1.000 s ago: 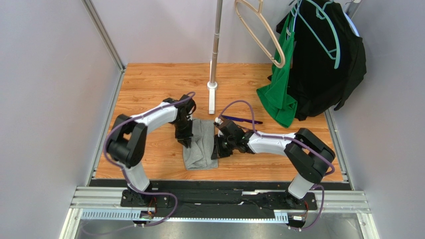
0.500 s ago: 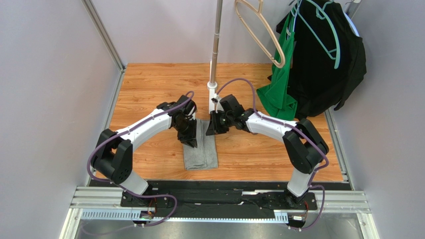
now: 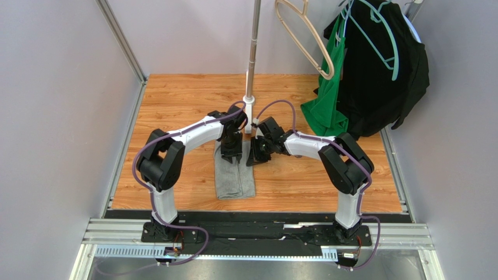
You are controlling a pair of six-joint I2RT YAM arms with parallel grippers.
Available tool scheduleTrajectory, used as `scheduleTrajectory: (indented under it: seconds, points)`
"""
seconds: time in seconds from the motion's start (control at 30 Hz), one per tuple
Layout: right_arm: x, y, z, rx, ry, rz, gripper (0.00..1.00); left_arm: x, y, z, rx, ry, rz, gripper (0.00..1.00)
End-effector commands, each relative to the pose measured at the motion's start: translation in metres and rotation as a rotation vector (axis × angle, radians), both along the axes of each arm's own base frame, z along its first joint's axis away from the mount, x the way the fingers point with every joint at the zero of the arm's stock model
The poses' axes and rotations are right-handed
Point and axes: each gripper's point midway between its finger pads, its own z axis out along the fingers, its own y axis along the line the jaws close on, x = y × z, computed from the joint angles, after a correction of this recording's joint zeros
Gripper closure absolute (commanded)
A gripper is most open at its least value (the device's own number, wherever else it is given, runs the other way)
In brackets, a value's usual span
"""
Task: Fold the napkin into a case and place the utensils inside
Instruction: Fold the lower triangle-folded napkin at the center of the board.
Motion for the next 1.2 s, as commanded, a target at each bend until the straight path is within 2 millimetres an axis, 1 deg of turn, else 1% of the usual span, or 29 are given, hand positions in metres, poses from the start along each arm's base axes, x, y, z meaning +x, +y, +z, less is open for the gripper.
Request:
scheduleTrajectory:
  seconds: [0.0,0.03,0.07,0.13,0.23,0.3,0.4,0.5,0.57,0.63,0.67,0.9,1.03,1.07,1.17]
  points:
    - [0.006,0.000,-0.004,0.017,-0.007,-0.026,1.00,-0.003,0.005,-0.005,0.082,0.020,0.023,0.56]
    - [0.006,0.000,-0.006,0.017,-0.005,-0.026,1.00,0.000,0.009,-0.006,0.111,0.002,0.025,0.56]
    - [0.006,0.000,-0.005,0.019,-0.004,-0.027,1.00,-0.002,0.011,-0.008,0.134,0.007,0.024,0.56]
    - [0.005,0.000,-0.008,0.020,-0.004,-0.025,1.00,-0.002,0.008,-0.011,0.150,0.016,0.014,0.56]
    - [0.006,0.001,-0.008,0.020,-0.008,-0.029,1.00,-0.002,0.011,-0.018,0.198,0.030,0.013,0.56]
    - [0.007,0.001,-0.007,0.022,-0.012,-0.032,1.00,-0.008,0.011,-0.028,0.217,0.067,0.002,0.57]
    - [0.008,0.001,-0.010,0.015,-0.011,-0.031,1.00,-0.012,0.008,-0.033,0.232,0.080,-0.021,0.58]
    - [0.009,0.000,-0.015,0.005,-0.005,-0.036,1.00,-0.014,0.017,-0.035,0.286,0.077,-0.044,0.63]
    - [0.009,-0.002,-0.017,-0.004,-0.005,-0.041,1.00,-0.017,0.026,-0.035,0.325,0.091,-0.058,0.67]
    - [0.011,-0.003,-0.018,-0.017,-0.015,-0.046,1.00,-0.021,0.032,-0.034,0.352,0.099,-0.074,0.68]
    - [0.011,-0.004,-0.018,-0.023,-0.017,-0.046,1.00,-0.021,0.033,-0.030,0.348,0.091,-0.077,0.69]
    - [0.015,-0.007,-0.021,-0.044,-0.025,-0.049,1.00,-0.037,0.052,-0.030,0.390,0.106,-0.116,0.69]
    - [0.016,-0.011,-0.028,-0.068,-0.031,-0.047,1.00,-0.036,0.062,-0.023,0.417,0.081,-0.130,0.72]
    - [0.016,-0.011,-0.028,-0.073,-0.033,-0.047,1.00,-0.035,0.061,-0.019,0.409,0.071,-0.142,0.77]
    - [0.018,-0.011,-0.029,-0.078,-0.040,-0.039,1.00,-0.034,0.056,-0.012,0.366,0.048,-0.158,0.83]
